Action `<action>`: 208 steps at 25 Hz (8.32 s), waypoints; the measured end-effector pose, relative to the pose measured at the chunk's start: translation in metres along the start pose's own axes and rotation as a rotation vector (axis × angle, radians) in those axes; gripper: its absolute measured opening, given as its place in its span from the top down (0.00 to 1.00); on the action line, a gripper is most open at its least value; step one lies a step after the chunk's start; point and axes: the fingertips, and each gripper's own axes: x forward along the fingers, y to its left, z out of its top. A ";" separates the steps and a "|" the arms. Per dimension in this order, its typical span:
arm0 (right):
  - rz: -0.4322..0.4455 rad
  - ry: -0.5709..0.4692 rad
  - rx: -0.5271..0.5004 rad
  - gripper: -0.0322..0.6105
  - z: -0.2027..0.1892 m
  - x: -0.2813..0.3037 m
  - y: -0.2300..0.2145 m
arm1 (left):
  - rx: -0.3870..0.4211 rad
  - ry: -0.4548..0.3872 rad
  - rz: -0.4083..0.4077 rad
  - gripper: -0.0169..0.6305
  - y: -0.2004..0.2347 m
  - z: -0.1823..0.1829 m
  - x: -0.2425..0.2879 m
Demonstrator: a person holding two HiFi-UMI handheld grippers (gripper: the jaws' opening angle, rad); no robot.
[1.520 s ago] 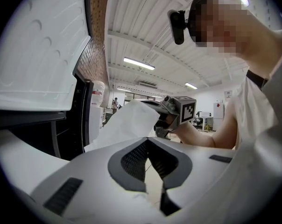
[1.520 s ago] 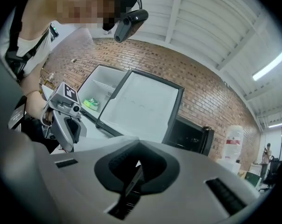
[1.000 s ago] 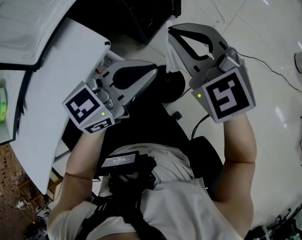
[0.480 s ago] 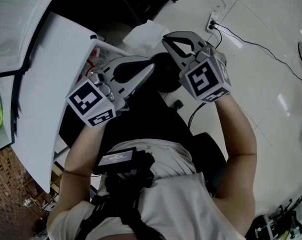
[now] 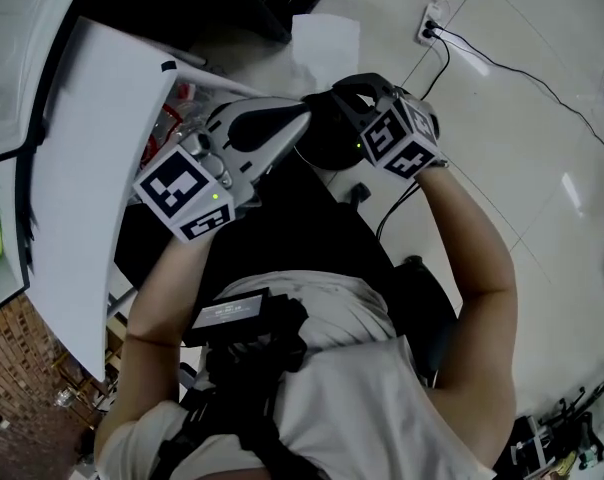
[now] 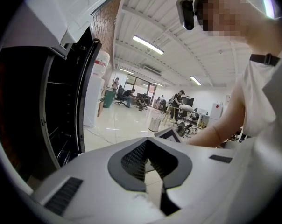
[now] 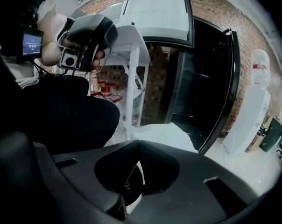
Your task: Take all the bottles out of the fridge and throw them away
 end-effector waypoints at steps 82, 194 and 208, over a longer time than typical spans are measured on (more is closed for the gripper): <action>0.073 -0.314 0.215 0.95 0.110 -0.053 0.000 | 0.042 -0.050 0.006 0.97 -0.034 0.025 -0.043; 0.798 -0.489 -0.144 0.93 0.452 0.034 0.265 | -0.033 -0.241 0.958 0.97 0.009 0.031 -0.427; 0.296 -0.426 -0.888 0.71 0.529 0.078 0.225 | -0.053 -0.230 0.901 0.96 -0.003 0.039 -0.401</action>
